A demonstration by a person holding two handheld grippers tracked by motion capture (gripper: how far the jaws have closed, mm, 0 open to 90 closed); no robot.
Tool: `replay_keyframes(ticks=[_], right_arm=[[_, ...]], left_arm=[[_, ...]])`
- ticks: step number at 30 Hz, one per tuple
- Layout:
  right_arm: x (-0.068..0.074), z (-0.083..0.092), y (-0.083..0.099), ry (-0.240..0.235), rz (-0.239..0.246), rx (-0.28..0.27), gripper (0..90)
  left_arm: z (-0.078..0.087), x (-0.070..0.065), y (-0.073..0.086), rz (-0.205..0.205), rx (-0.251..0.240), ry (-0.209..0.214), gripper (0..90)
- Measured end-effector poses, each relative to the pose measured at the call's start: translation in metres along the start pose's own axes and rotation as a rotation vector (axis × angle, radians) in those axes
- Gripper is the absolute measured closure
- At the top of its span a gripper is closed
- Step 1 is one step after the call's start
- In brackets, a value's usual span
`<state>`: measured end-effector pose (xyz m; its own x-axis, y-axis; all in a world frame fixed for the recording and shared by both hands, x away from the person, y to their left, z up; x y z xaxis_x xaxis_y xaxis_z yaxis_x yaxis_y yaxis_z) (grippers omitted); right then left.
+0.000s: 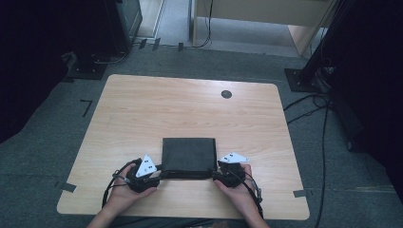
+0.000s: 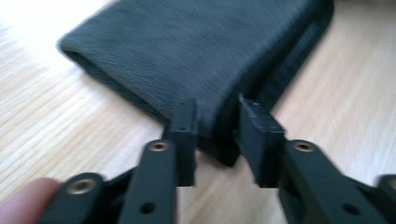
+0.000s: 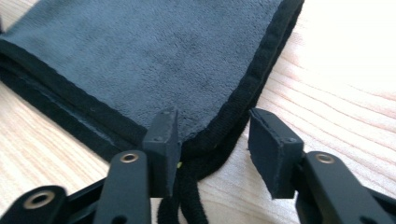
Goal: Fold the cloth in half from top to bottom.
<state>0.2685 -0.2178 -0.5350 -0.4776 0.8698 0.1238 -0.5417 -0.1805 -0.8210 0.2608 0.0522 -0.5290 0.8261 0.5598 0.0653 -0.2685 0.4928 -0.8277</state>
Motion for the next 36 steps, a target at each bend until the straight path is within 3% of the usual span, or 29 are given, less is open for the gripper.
replay_keyframes(ticks=[2, 5, 9, 10, 12, 14, 16, 19, 21, 24, 27, 30, 31, 34, 36], right_arm=[[-0.002, -0.001, 0.001, 0.003, 0.000, 0.000, 49.5], [-0.005, -0.002, 0.001, 0.005, -0.020, 0.006, 45.4], [-0.003, -0.001, 0.000, 0.022, -0.006, 0.006, 44.4], [-0.002, 0.000, -0.002, 0.024, 0.016, -0.002, 43.2], [0.000, 0.006, -0.009, 0.020, 0.049, -0.049, 40.4], [0.003, 0.012, -0.022, -0.021, 0.029, -0.120, 39.3], [0.009, 0.012, -0.034, -0.043, 0.035, -0.152, 38.2], [0.026, -0.001, -0.044, -0.081, 0.072, -0.131, 36.3], [0.036, -0.010, -0.045, -0.078, 0.108, -0.121, 36.3], [0.047, -0.027, -0.043, -0.086, 0.123, -0.099, 35.7], [0.047, -0.043, -0.037, -0.042, 0.123, -0.061, 34.1], [0.044, -0.051, -0.033, -0.010, 0.106, -0.048, 33.2], [0.044, -0.053, -0.032, -0.006, 0.106, -0.043, 32.8], [0.044, -0.057, -0.026, 0.003, 0.126, -0.043, 31.9], [0.045, -0.058, -0.024, 0.011, 0.128, -0.053, 31.2]], left_arm=[[-0.003, -0.002, 0.004, -0.043, 0.024, -0.009, 72.3], [-0.003, 0.000, 0.005, -0.028, 0.016, 0.018, 76.2], [-0.001, 0.000, 0.005, -0.046, 0.016, 0.013, 76.7], [0.000, 0.000, 0.004, -0.045, 0.015, 0.018, 74.2], [0.005, 0.004, 0.003, -0.003, -0.014, 0.039, 59.9], [0.009, 0.009, 0.004, 0.048, -0.037, 0.024, 47.6], [0.014, 0.017, 0.007, 0.095, -0.055, -0.005, 38.6], [0.022, 0.029, 0.014, 0.134, -0.067, -0.069, 27.6], [0.028, 0.037, 0.020, 0.150, -0.067, -0.117, 22.6], [0.035, 0.052, 0.032, 0.200, -0.055, -0.186, 17.6], [0.041, 0.070, 0.041, 0.263, -0.030, -0.250, 13.9], [0.049, 0.083, 0.049, 0.290, -0.010, -0.315, 13.8], [0.050, 0.086, 0.052, 0.290, 0.008, -0.327, 13.8], [0.051, 0.092, 0.057, 0.340, 0.031, -0.344, 13.8], [0.048, 0.092, 0.058, 0.328, 0.054, -0.350, 13.9]])
Point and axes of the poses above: each handheld gripper's, and its own axes: z roughly backward along the jaws, y roughly out of its underside, x roughly to its left, the point moved 4 cm from there along -z, roughly forward along the jaws, and after that the axes turned 10 degrees about -x, right-handed, at the moved point
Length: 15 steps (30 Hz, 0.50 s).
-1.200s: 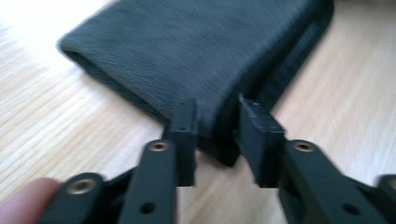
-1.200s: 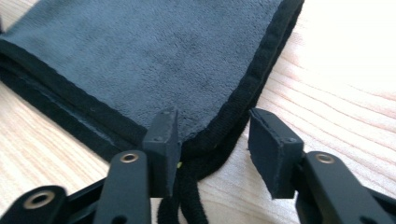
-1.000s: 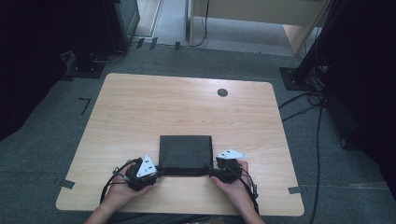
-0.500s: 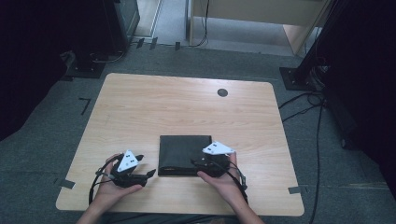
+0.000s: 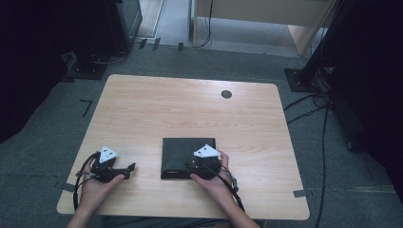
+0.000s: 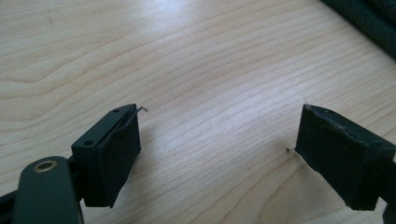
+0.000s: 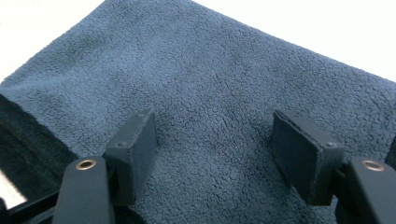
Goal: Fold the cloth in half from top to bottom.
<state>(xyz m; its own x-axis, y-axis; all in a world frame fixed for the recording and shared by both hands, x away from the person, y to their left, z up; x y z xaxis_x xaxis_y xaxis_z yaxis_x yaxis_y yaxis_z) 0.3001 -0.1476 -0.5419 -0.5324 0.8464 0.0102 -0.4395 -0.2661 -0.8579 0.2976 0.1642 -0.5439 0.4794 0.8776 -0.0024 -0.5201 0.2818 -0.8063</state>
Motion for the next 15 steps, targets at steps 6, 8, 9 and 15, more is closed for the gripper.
replay_keyframes(ticks=[6, 8, 9, 15], right_arm=[[0.001, -0.002, 0.002, 0.009, 0.023, -0.018, 31.0], [0.001, -0.002, 0.002, 0.013, 0.020, -0.018, 31.0], [0.001, -0.003, 0.001, 0.018, 0.023, -0.019, 31.0], [-0.006, -0.015, -0.006, 0.017, 0.024, -0.015, 30.8]], left_arm=[[-0.004, -0.003, 0.000, -0.015, -0.014, -0.003, 12.9], [-0.005, -0.003, 0.000, -0.009, -0.018, -0.012, 11.9], [-0.005, -0.003, -0.001, -0.004, -0.019, -0.017, 11.7], [-0.005, -0.003, -0.001, 0.001, -0.015, -0.023, 10.7]])
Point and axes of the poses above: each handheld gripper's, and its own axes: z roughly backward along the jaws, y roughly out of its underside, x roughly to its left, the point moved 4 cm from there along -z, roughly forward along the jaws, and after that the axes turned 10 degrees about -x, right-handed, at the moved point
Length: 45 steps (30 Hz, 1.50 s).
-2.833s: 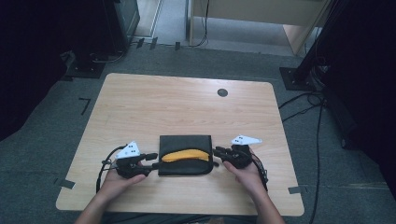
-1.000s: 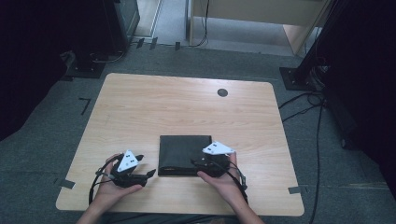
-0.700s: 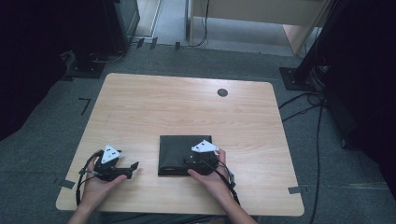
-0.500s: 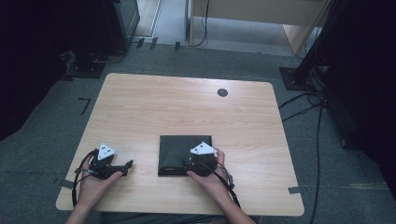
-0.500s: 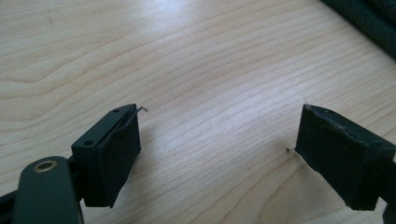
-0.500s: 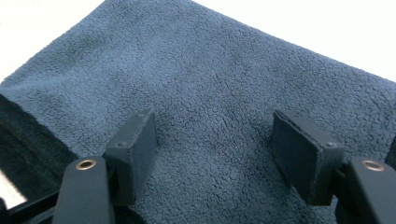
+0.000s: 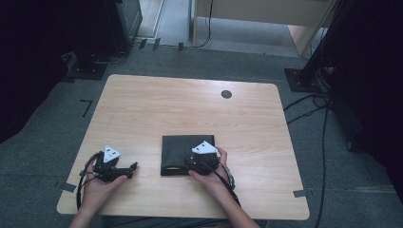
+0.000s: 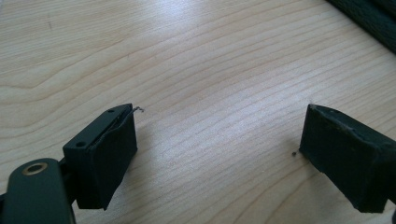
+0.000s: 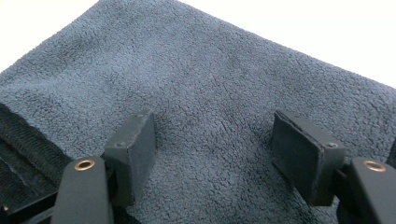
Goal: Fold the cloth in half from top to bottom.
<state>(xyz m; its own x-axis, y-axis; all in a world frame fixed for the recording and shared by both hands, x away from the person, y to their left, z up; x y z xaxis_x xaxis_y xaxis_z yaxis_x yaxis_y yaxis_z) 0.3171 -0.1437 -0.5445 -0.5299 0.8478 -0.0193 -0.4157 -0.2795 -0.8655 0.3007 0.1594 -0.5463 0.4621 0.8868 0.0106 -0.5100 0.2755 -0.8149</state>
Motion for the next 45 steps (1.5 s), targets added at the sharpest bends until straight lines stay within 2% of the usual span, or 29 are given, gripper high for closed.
replay_keyframes(ticks=[5, 14, 20, 25, 28, 32, 35, 36, 37, 39, 41, 43, 45], right_arm=[[-0.009, -0.016, -0.010, 0.009, -0.009, 0.004, 30.8], [-0.030, -0.049, -0.032, 0.015, -0.035, 0.044, 31.6], [-0.048, -0.067, -0.042, 0.039, -0.062, 0.034, 34.0], [-0.058, -0.079, -0.049, 0.127, -0.092, 0.025, 33.2], [-0.064, -0.086, -0.051, 0.193, -0.085, 0.014, 24.6], [-0.070, -0.088, -0.051, 0.170, -0.107, 0.011, 24.5], [-0.069, -0.083, -0.052, 0.167, -0.131, 0.028, 23.0], [-0.067, -0.081, -0.054, 0.173, -0.147, 0.034, 18.0], [-0.062, -0.077, -0.057, 0.160, -0.164, 0.016, 14.9], [-0.050, -0.074, -0.064, 0.122, -0.153, -0.031, 14.6], [-0.033, -0.074, -0.072, 0.110, -0.107, -0.043, 14.6], [-0.023, -0.080, -0.072, 0.108, -0.070, -0.005, 14.2], [-0.017, -0.086, -0.063, 0.112, -0.066, 0.047, 14.0]], left_arm=[[0.000, 0.000, 0.000, 0.002, -0.001, 0.000, 10.7], [0.001, 0.000, 0.001, 0.002, -0.002, -0.002, 11.0], [0.001, 0.000, 0.001, 0.004, -0.003, -0.002, 11.0], [0.001, 0.000, 0.001, 0.004, -0.003, -0.002, 11.0], [0.002, 0.000, 0.001, 0.002, -0.002, 0.000, 11.3], [0.002, 0.000, 0.002, 0.001, -0.003, 0.001, 11.6], [0.002, 0.000, 0.002, 0.002, -0.003, 0.001, 11.5], [0.002, 0.000, 0.002, 0.001, -0.003, 0.001, 11.5], [0.002, 0.000, 0.002, 0.001, -0.003, 0.002, 11.5], [0.002, 0.000, 0.001, -0.001, -0.003, 0.003, 11.5], [0.002, 0.000, 0.001, -0.001, -0.003, 0.003, 11.5], [0.002, 0.000, 0.001, 0.000, -0.004, 0.003, 11.6], [0.002, 0.000, 0.001, 0.000, -0.005, 0.003, 11.9]])
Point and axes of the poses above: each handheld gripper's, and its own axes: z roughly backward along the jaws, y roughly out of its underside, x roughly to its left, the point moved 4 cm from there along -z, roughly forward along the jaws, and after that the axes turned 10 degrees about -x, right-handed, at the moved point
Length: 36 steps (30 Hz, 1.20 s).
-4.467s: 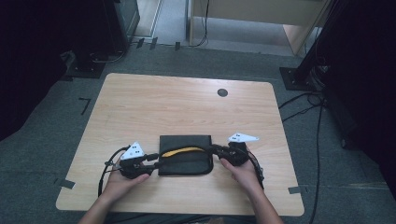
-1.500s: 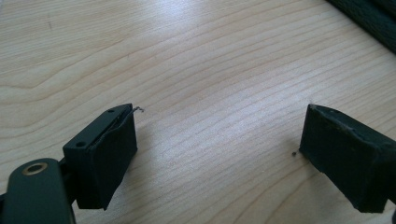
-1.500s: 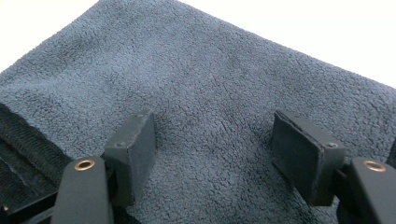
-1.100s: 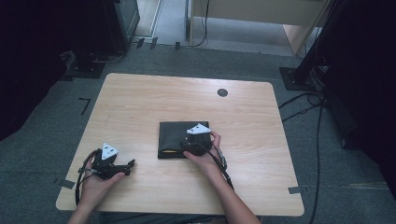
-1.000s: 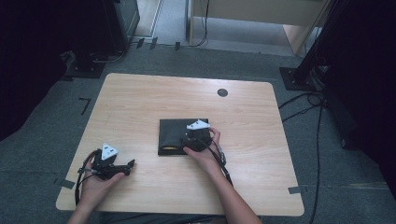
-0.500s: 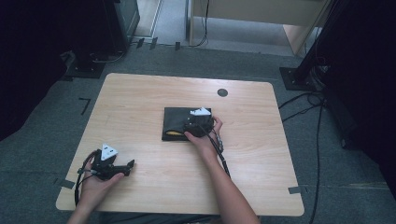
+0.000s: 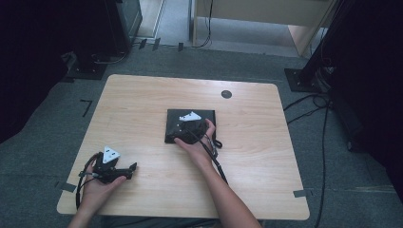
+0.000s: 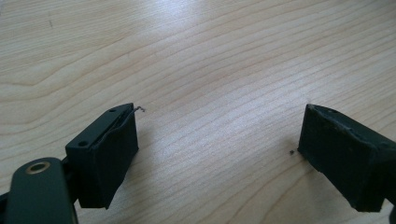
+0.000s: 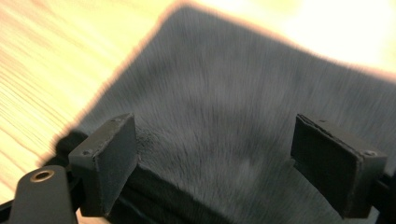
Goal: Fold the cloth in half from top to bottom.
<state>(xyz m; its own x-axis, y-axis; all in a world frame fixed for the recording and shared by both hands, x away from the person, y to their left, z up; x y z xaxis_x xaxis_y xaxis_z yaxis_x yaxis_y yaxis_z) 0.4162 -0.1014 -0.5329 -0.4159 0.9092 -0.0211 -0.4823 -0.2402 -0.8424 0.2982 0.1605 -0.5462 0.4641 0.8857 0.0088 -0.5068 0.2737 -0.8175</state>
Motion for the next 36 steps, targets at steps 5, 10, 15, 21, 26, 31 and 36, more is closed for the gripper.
replay_keyframes(ticks=[5, 10, 15, 21, 26, 31, 36], right_arm=[[-0.002, 0.002, 0.012, 0.002, -0.057, -0.025, 13.9], [-0.004, 0.017, 0.006, -0.039, -0.055, -0.067, 9.8], [-0.019, 0.048, 0.004, -0.041, -0.026, -0.083, 7.3], [-0.052, 0.083, 0.008, -0.046, -0.045, -0.097, 0.8], [-0.078, 0.109, 0.018, -0.029, -0.058, -0.101, 0.0], [-0.106, 0.131, 0.038, 0.006, -0.076, -0.090, 0.0], [-0.135, 0.150, 0.064, 0.052, -0.105, -0.066, 0.0]], left_arm=[[0.000, 0.000, 0.000, 0.000, -0.001, 0.001, 12.0], [0.000, 0.000, 0.000, -0.001, 0.000, 0.001, 12.0], [0.000, 0.000, 0.000, -0.001, 0.000, 0.001, 12.0], [0.000, 0.000, 0.000, 0.000, -0.001, 0.000, 12.0], [0.000, 0.000, 0.000, 0.000, -0.001, 0.000, 12.0], [0.000, 0.000, 0.000, -0.001, 0.000, 0.000, 12.0], [0.000, 0.000, 0.000, -0.001, 0.000, 0.000, 12.0]])
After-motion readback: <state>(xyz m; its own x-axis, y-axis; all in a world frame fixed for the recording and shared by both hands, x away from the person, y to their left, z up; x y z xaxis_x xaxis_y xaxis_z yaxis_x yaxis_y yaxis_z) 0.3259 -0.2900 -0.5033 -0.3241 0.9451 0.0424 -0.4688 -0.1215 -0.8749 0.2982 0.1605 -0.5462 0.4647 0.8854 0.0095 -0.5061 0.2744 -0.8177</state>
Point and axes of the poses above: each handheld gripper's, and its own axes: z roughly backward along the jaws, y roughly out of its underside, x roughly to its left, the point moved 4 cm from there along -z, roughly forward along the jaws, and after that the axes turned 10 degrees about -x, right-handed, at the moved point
